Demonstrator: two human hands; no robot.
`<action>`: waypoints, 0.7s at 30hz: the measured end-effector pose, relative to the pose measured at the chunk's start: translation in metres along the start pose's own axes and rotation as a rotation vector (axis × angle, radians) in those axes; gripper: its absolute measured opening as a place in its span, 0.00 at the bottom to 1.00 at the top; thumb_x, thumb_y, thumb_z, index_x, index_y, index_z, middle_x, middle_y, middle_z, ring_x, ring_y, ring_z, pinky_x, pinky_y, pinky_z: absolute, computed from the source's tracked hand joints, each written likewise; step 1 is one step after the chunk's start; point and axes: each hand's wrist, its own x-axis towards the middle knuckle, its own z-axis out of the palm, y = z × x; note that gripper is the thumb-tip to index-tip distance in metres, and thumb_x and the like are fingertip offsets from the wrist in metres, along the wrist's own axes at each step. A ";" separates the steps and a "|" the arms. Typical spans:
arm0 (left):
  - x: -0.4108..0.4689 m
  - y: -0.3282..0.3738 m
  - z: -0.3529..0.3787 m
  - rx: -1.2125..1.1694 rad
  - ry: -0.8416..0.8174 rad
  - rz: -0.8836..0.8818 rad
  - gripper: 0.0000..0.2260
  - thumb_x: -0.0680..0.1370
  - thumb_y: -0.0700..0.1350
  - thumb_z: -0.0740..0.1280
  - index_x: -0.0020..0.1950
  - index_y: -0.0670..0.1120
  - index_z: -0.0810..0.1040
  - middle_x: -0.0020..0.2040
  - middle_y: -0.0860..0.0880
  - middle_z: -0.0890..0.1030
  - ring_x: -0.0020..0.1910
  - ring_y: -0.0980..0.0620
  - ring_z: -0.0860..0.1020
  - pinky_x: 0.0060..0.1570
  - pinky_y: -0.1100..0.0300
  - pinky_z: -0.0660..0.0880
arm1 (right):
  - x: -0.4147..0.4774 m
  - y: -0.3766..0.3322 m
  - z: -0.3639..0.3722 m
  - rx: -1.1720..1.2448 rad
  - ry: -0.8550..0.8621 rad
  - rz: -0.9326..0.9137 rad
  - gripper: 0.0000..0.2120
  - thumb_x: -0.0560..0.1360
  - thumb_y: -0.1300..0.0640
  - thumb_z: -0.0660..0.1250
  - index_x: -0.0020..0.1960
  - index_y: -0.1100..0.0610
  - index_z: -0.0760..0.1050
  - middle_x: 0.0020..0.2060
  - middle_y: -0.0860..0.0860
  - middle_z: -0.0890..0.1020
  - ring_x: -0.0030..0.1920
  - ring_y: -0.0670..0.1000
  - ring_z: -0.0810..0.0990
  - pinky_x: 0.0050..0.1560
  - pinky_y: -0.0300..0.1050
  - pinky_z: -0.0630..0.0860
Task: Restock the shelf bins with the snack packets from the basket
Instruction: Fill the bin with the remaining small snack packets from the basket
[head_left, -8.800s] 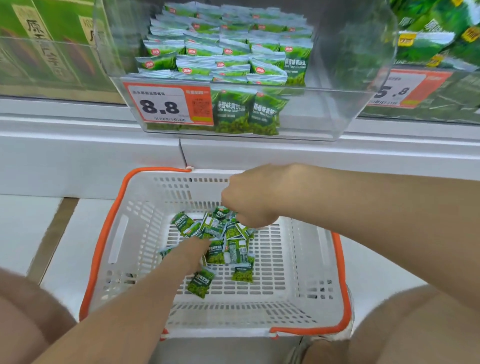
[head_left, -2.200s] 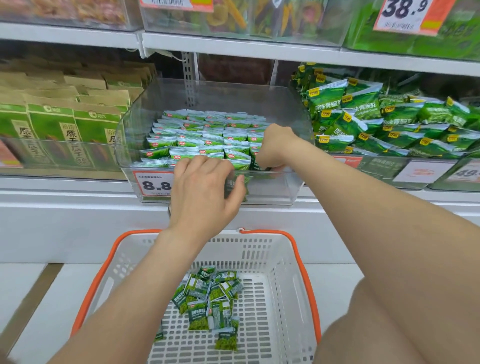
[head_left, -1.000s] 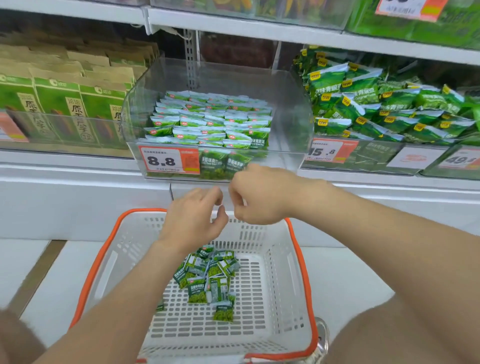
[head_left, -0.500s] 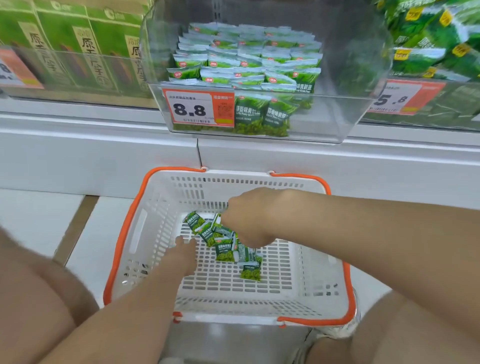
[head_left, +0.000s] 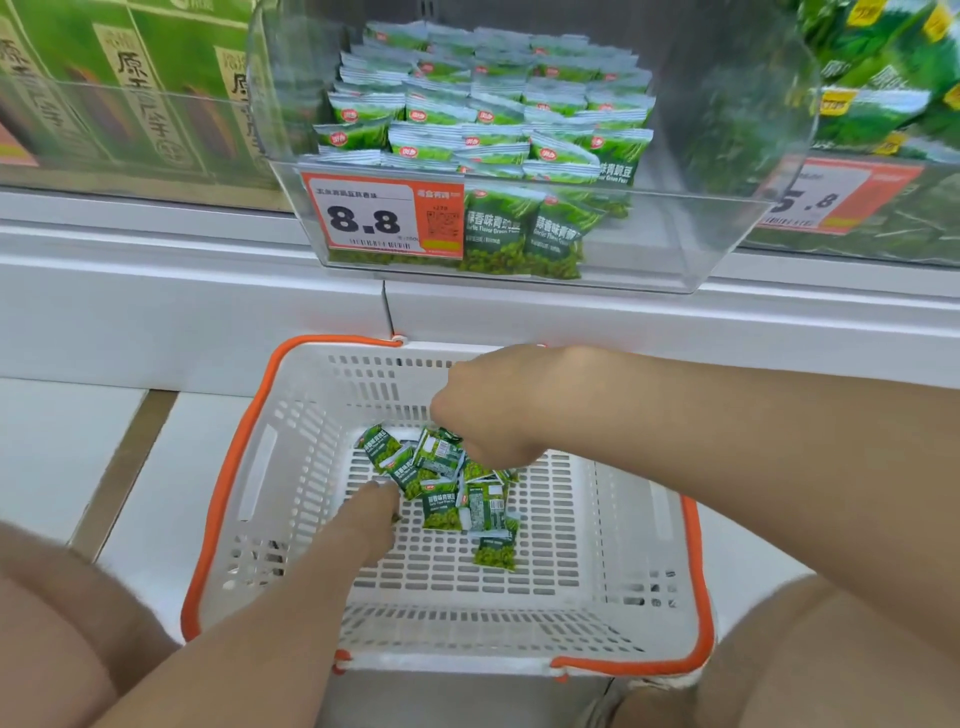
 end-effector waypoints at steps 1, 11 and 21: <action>0.001 0.005 -0.004 -0.057 0.021 0.022 0.12 0.77 0.35 0.66 0.51 0.50 0.69 0.55 0.46 0.76 0.44 0.48 0.74 0.42 0.56 0.71 | -0.001 0.001 -0.001 0.000 0.009 0.003 0.01 0.82 0.58 0.62 0.51 0.53 0.70 0.40 0.50 0.67 0.35 0.51 0.72 0.28 0.44 0.64; -0.051 0.106 -0.131 -0.460 0.029 0.480 0.12 0.74 0.55 0.76 0.54 0.52 0.84 0.50 0.52 0.85 0.43 0.56 0.79 0.49 0.55 0.75 | -0.034 0.037 -0.006 0.080 -0.009 0.098 0.15 0.82 0.60 0.62 0.68 0.57 0.75 0.59 0.56 0.79 0.50 0.57 0.82 0.39 0.47 0.76; -0.171 0.171 -0.266 -0.205 0.227 0.672 0.20 0.71 0.42 0.81 0.53 0.52 0.74 0.46 0.50 0.85 0.34 0.53 0.86 0.31 0.55 0.77 | -0.097 0.077 -0.036 0.485 0.359 0.145 0.16 0.75 0.48 0.75 0.54 0.60 0.81 0.37 0.51 0.87 0.38 0.50 0.85 0.37 0.46 0.78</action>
